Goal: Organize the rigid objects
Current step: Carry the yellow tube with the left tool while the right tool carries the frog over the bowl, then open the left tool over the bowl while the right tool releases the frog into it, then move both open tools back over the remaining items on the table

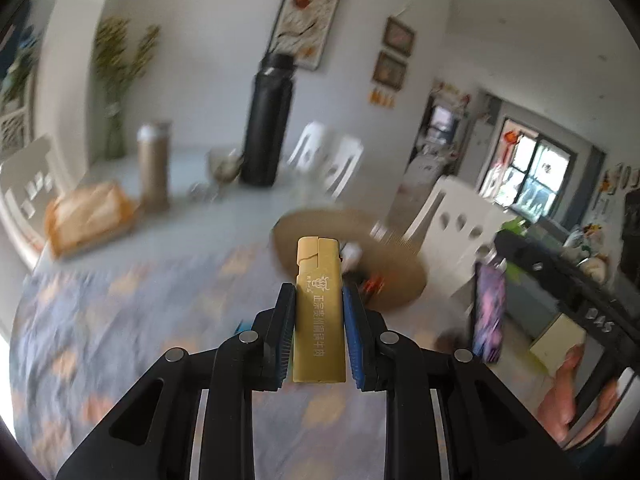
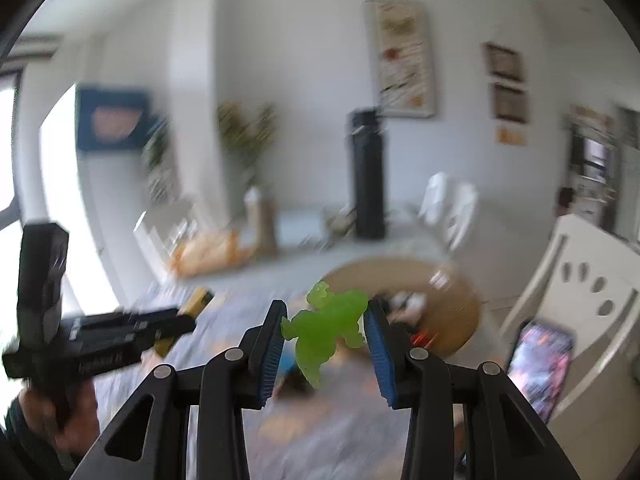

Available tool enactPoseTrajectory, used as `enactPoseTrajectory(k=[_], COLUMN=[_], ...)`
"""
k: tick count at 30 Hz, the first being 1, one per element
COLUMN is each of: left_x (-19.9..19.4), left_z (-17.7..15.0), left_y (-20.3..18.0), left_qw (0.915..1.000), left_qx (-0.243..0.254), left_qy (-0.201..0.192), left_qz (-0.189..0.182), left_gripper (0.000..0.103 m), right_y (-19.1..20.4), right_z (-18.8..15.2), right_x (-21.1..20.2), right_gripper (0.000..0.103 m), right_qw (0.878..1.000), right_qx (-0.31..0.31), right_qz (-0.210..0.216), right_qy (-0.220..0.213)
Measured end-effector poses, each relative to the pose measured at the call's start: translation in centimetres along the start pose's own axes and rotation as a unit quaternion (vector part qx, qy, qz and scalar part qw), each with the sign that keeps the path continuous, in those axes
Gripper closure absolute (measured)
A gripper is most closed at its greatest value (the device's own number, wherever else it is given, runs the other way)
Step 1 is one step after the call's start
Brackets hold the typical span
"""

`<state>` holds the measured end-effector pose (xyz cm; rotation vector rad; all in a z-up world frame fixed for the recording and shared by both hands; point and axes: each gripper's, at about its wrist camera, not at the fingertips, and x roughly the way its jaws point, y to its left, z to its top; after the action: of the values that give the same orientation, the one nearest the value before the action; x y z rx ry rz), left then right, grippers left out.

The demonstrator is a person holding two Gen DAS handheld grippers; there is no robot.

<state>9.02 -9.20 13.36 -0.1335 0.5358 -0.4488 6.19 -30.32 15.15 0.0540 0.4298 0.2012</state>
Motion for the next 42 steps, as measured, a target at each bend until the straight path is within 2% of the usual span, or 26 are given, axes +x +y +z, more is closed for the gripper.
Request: enactPoseTrajectory(k=[2, 5, 7, 12, 15, 17, 20, 22, 23, 24, 27, 31, 33, 34, 36, 39, 42], left_x=[1.5, 5.6, 8.7, 14.2, 15.8, 16.1, 15.0, 13.2, 12.5, 11.2, 7.6, 3.1, 1.0, 0.2, -0.6, -0.4, 1.3], left_z=[1.9, 3.3, 3.1, 1.5, 0.8, 0.6, 1.1, 1.6, 2.0, 2.2, 2.1, 0.4, -1.1, -1.9, -3.8, -7.4, -10.4], left_y=[-0.7, -1.4, -1.7, -2.7, -2.7, -2.9, -2.9, -2.6, -2.4, -2.2, -1.4, 0.1, 0.9, 1.4, 2.4, 4.4, 6.5], left_qw=[0.9999, 0.9990, 0.9976, 0.9959, 0.9947, 0.9953, 0.9971, 0.9978, 0.9982, 0.9990, 0.9996, 0.9991, 0.9980, 0.9973, 0.9952, 0.9917, 0.9879], left_qx=[-0.003, -0.020, -0.029, -0.021, -0.031, -0.027, -0.012, -0.016, -0.019, -0.018, -0.015, -0.026, -0.031, -0.035, -0.047, -0.069, -0.091], left_qy=[-0.005, 0.021, 0.044, 0.080, 0.090, 0.090, 0.074, 0.061, 0.054, 0.039, 0.015, 0.003, 0.000, 0.001, 0.004, 0.038, 0.089], left_qz=[-0.015, -0.033, -0.044, -0.035, -0.039, -0.025, -0.012, -0.017, -0.017, -0.010, 0.017, 0.034, 0.054, 0.064, 0.085, 0.102, 0.089], left_gripper=[0.082, 0.082, 0.082, 0.082, 0.082, 0.082, 0.066, 0.060, 0.058, 0.055, 0.045, 0.045, 0.042, 0.035, 0.027, 0.027, 0.027], right_y=[-1.6, -3.9, -5.4, -8.3, -9.4, -10.0, -10.3, -10.0, -9.6, -9.2, -7.5, -5.3, -3.8, -3.0, -1.0, 1.5, 3.7], right_z=[1.6, 2.4, 2.0, -0.2, -0.7, -0.6, 0.2, 0.9, 1.1, 1.2, 1.3, 0.3, -0.6, -1.1, -2.6, -5.8, -9.4], right_x=[1.2, 4.4, 6.7, 11.1, 12.4, 13.1, 12.8, 11.8, 11.5, 10.7, 9.0, 7.0, 6.5, 6.4, 6.3, 6.8, 8.4], right_gripper=[0.064, 0.064, 0.064, 0.064, 0.064, 0.064, 0.062, 0.050, 0.039, 0.035, 0.035, 0.035, 0.029, 0.028, 0.023, 0.020, 0.019], right_qw=[0.999, 0.996, 0.991, 0.979, 0.975, 0.973, 0.973, 0.976, 0.978, 0.981, 0.986, 0.988, 0.989, 0.990, 0.991, 0.991, 0.988], right_qx=[0.032, 0.076, 0.103, 0.145, 0.154, 0.162, 0.169, 0.166, 0.162, 0.153, 0.122, 0.111, 0.102, 0.092, 0.063, 0.022, -0.027], right_qz=[-0.020, -0.045, -0.059, -0.083, -0.095, -0.091, -0.079, -0.068, -0.066, -0.068, -0.068, -0.030, -0.001, 0.009, 0.021, 0.027, 0.026], right_qy=[0.000, 0.029, 0.054, 0.114, 0.131, 0.139, 0.136, 0.121, 0.113, 0.101, 0.094, 0.100, 0.105, 0.109, 0.116, 0.131, 0.151])
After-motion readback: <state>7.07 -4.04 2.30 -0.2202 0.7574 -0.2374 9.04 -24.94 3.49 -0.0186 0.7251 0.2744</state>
